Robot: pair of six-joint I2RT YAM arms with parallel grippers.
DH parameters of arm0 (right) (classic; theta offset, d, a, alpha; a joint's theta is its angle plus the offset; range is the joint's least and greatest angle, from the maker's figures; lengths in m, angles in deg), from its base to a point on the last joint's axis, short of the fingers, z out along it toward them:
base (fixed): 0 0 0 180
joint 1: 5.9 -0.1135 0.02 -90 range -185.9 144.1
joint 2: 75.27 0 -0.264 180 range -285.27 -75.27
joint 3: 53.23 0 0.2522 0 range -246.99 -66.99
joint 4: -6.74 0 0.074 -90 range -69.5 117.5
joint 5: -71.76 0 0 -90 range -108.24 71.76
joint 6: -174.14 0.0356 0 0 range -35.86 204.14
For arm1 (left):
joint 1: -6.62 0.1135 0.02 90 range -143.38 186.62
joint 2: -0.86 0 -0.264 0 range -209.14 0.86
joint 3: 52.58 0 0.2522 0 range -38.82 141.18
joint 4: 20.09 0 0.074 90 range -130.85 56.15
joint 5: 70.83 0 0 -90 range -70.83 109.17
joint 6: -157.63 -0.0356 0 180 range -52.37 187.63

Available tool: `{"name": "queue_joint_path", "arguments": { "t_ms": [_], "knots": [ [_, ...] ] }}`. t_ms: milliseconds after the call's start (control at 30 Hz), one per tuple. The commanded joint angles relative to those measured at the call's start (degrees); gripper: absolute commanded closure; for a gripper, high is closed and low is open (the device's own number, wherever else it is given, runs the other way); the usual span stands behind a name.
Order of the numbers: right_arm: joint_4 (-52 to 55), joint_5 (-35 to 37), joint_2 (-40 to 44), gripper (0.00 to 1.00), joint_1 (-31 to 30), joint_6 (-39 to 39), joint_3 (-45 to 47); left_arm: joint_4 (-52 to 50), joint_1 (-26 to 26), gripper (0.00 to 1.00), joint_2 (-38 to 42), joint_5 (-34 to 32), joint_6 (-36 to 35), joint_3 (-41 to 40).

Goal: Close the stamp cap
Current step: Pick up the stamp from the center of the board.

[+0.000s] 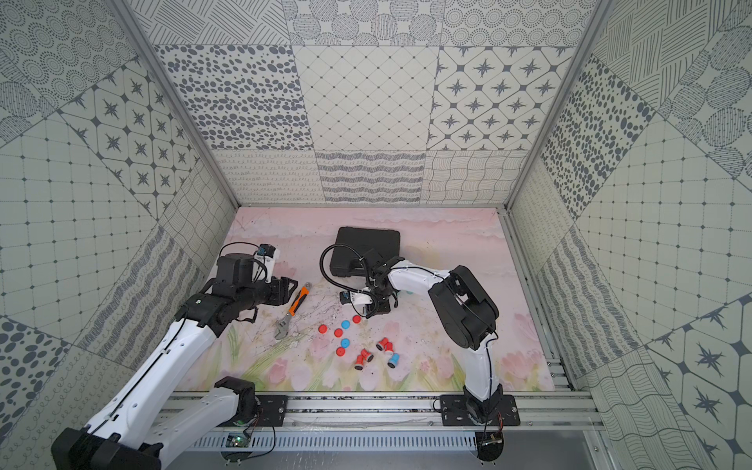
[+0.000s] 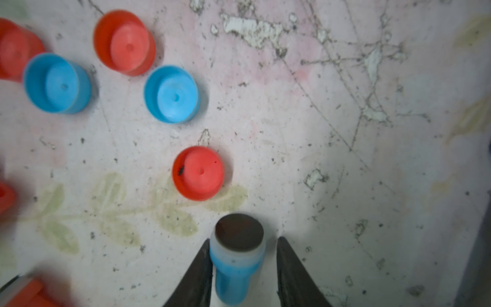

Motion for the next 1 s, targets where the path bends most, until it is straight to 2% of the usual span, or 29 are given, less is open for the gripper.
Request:
{"name": "queue_joint_path", "arguments": {
  "t_ms": [0,967],
  "knots": [
    [-1.6,2.5,0.3,0.59,0.0,2.4,2.7,0.3,0.1,0.37,-0.3,0.1,-0.9,1.0],
    [-4.2,3.4,2.8,0.66,0.7,10.6,6.8,0.2,0.1,0.37,-0.5,0.1,-0.8,0.9]
  ]
}}
